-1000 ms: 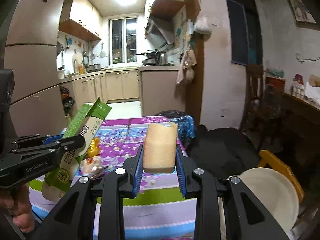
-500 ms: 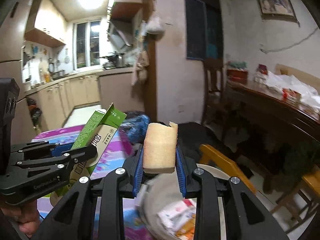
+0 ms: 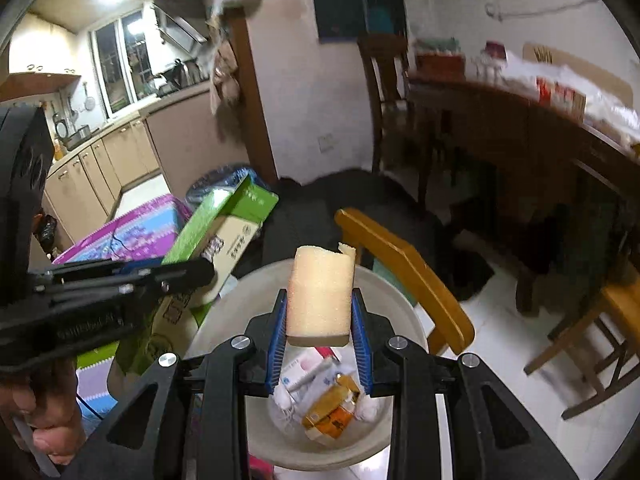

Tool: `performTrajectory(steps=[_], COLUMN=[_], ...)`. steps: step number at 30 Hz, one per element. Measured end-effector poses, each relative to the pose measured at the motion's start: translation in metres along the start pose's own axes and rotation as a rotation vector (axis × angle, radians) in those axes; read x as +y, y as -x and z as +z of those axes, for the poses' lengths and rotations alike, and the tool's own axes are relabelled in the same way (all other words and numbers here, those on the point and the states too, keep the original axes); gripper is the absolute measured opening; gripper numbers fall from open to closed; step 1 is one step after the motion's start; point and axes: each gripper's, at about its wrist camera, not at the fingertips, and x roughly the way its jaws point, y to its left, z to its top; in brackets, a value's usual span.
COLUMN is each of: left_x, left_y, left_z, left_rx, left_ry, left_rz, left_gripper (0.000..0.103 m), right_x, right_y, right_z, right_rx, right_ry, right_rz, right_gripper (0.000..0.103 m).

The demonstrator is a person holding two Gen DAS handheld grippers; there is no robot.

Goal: Collect trash
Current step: 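Carry the green box and beige block over the white bucket, then open both tools to drop the green box and beige block in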

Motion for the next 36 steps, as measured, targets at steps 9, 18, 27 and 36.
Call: performTrajectory(steps=[9,18,27,36], left_x=[0.002,0.003,0.005,0.005], left_y=[-0.046,-0.058,-0.067,-0.075], left_z=[-0.008,-0.011,-0.010,-0.010], left_rx=[0.109,0.140,0.147,0.162], left_ry=[0.034,0.039,0.043,0.038], left_rz=[0.023,0.036,0.038,0.062], left_gripper=[0.022,0.022,0.022,0.042], right_x=[-0.020,-0.016,-0.017,-0.019], right_y=[-0.043,-0.061,-0.064,-0.069], right_z=[-0.019,-0.032,-0.036,-0.042], right_rx=[0.081,0.112,0.114,0.123], right_ry=[-0.029,-0.042,-0.047,-0.056], right_rz=[-0.014,-0.021,-0.021,-0.016], right_gripper=[0.030,0.031,0.031,0.035])
